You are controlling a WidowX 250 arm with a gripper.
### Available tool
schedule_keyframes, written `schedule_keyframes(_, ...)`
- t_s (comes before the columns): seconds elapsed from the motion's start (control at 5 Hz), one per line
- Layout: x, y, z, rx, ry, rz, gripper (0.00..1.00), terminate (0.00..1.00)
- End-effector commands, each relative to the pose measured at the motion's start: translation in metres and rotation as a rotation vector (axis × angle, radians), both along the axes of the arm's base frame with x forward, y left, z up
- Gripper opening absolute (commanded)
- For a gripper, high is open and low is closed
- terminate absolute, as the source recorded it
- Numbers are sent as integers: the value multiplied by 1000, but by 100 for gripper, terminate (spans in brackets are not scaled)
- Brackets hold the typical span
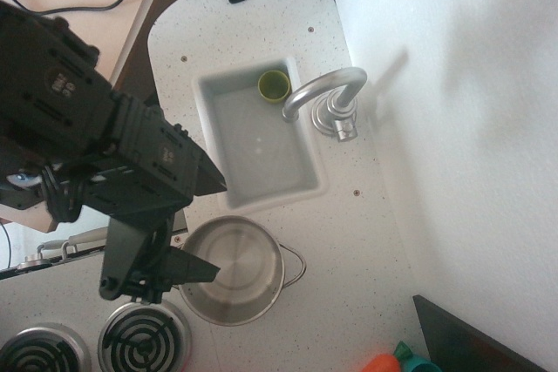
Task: Pick up pot
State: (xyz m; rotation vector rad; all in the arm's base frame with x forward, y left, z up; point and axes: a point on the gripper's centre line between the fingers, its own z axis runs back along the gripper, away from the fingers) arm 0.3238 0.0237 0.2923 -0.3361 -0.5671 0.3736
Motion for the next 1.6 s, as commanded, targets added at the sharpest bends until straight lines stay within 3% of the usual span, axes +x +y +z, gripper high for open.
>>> schedule_keyframes(0.0,0,0,0,0,0,0,100,0)
schedule_keyframes(0.2,0,-13,-48,17,174,10,100,0)
schedule_keyframes(0.4,-2,-18,-77,7,229,-3,100,0)
schedule_keyframes(1.0,-23,-8,-95,18,242,75,100,0)
schedule_keyframes(1.4,-40,8,-120,50,292,165,100,0)
